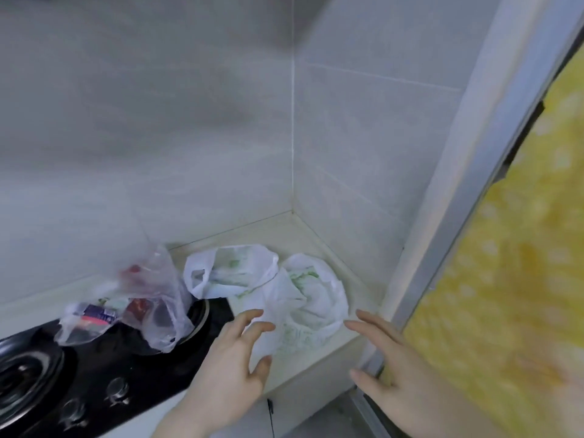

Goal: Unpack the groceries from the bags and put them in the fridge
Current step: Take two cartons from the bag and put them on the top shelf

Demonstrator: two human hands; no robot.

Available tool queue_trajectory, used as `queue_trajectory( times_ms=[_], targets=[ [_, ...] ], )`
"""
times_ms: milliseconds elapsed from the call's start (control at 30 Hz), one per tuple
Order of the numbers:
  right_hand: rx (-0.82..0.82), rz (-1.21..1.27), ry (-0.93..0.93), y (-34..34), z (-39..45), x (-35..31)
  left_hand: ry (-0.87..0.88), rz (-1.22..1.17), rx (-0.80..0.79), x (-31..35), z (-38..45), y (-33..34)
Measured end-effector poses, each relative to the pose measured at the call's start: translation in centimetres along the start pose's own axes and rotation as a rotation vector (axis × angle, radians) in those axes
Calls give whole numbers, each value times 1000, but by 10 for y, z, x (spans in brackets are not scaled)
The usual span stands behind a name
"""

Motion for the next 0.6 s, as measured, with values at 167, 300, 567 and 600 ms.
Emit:
queue_trajectory(
  times_ms=[167, 300, 567, 600],
  targets=[
    [-155, -7, -78, 13, 62, -5, -170, 36, 41, -51, 4, -3],
    [-293, -10, -161, 31, 118, -2, -326, 37, 72, -93, 4, -1],
    [-537, -156, -321, 74, 215, -10, -622, -16, 198, -136, -15, -1],
    [-566, -178, -330, 79, 221, -16, -648, -33, 205, -140, -20, 0]
  ],
)
Point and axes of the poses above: each hand's wrist, its own z-axis towards the middle knuckle, its own y-axis out of the palm, x = y × z, the point moved 6 cm from there along z, towards the middle knuckle, and after that the axes turned 5 degrees about -x, right-handed, at the moved point
